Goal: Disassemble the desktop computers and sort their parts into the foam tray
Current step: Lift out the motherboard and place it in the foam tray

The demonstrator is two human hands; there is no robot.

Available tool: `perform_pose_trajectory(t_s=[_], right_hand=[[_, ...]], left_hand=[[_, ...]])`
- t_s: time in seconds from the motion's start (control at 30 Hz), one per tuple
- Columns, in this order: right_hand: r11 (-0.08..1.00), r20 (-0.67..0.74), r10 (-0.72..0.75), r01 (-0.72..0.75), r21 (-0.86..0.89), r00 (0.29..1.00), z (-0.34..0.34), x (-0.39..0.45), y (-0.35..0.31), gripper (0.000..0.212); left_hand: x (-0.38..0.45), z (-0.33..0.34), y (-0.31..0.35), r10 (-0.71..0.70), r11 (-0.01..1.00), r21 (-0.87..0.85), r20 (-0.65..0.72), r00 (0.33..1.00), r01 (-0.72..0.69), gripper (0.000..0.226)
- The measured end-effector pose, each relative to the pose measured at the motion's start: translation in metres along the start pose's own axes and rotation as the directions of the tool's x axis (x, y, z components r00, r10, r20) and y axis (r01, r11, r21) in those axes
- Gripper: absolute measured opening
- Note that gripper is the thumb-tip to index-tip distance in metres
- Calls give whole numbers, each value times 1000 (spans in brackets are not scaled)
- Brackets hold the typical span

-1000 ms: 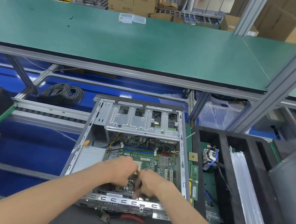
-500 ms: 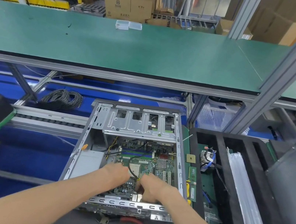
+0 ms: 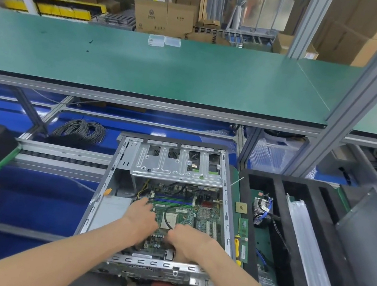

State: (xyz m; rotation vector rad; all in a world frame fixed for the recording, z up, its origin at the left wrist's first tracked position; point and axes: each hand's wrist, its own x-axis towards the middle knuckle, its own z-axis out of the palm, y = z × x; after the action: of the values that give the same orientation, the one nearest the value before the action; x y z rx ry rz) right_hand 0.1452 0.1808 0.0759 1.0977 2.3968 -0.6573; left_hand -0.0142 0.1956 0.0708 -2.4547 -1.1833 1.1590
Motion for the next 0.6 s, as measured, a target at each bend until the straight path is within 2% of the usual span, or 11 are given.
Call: perform_pose_trajectory(t_s=[0.13,0.23,0.33,0.43,0.53,0.6], right_hand=[[1000,-31,10,-10,5,999,-1,-4,0,4],[999,-51,38,-37,13,998,-2,-5,-1,20],[999,-75,48,-49,-17,996,-3,-7,0,9],[997,-121,82,-83,1,989,-2,-5,5,6],[991,-154,129,-122,50,980,2,-2,9,9],[987,-190,156,-145,70,969,5,0,10,18]], left_hand=[[-8,-6,-16,-7,1000,17,-31,999,8,35],[-13,-8,-21,3,1000,-17,-29,1000,-4,34],[-12,-7,-13,10,999,-37,4,1000,-10,29],[-9,-5,-6,0,998,-70,41,999,3,27],[-9,0,-4,-5,999,-53,22,1000,7,33],[-9,3,-4,-11,1000,-27,15,1000,12,41]])
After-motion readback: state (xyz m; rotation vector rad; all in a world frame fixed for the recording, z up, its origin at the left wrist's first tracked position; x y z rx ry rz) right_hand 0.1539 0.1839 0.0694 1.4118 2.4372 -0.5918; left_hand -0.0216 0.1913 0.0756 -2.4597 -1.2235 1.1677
